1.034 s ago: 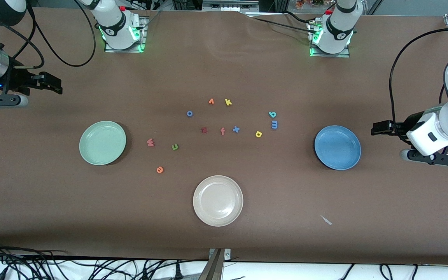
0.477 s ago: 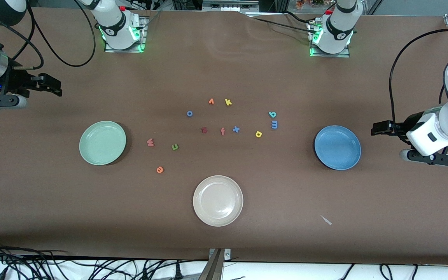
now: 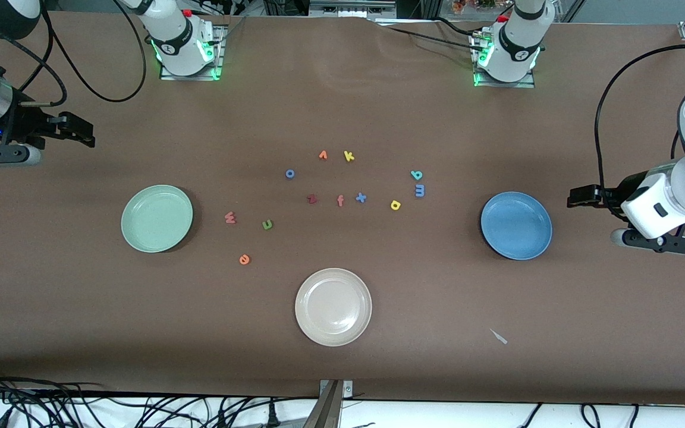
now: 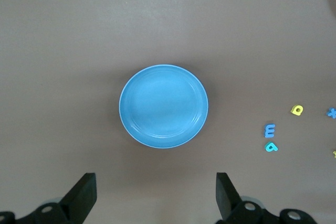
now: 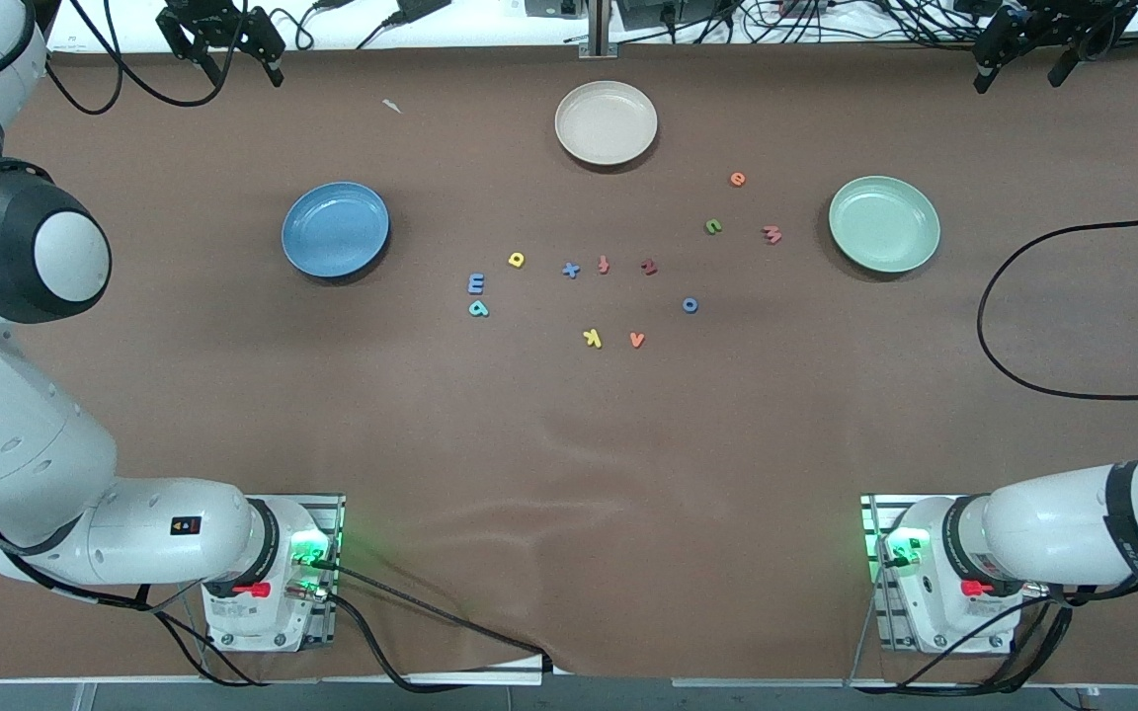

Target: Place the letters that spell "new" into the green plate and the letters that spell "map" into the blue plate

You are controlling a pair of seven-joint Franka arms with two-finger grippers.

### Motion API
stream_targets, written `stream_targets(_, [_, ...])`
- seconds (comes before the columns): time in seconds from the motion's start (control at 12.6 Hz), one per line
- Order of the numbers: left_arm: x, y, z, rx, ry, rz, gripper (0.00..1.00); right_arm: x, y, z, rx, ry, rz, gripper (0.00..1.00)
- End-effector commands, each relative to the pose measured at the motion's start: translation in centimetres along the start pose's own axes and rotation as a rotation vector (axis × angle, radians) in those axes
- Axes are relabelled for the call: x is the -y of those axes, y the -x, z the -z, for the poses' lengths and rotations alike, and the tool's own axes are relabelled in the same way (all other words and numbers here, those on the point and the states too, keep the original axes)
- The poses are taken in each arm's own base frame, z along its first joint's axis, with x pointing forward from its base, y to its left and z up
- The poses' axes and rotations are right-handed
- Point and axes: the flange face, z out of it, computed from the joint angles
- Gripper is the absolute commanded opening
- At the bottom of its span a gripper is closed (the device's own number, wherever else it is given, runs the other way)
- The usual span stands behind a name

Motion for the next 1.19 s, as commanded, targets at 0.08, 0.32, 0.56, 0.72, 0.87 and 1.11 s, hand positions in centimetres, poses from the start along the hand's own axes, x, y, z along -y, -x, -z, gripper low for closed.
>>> stream_targets(0.08, [-0.1, 0.1, 0.2, -0.006, -0.029, -0.003, 1.0, 0.1, -0.3, 0.5, -0.004, -0.014, -0.007, 1.0])
stream_targets(0.32, [-1.6, 0.3, -0.5, 0.011, -0.027, -0.01, 1.0, 0.4, -0.3, 0.4, -0.006, -0.013, 0.001, 1.0])
stream_targets(0.56, [-6.6, 0.4, -2.5, 0.049, -0.022, 0.033, 1.0, 1.2, -0.5, 0.5, -0.018, -0.011, 0.014, 1.0])
stream_targets(0.72, [-10.0, 0.7, -4.3, 0.078, -0.012, 0.033, 1.0, 1.4, -0.6, 0.5, -0.03, -0.011, 0.017, 1.0])
stream_targets(0.87, [-13.3, 0.9, -6.7, 0.096, -0.011, 0.057, 1.0, 2.4, -1.0, 0.5, -0.057, -0.008, 0.037, 1.0])
stream_targets(1.11, [-17.9, 1.7, -11.6, 0.086, -0.009, 0.108, 1.0, 6.1, -2.0, -0.9, -0.049, 0.0, 0.102, 1.0])
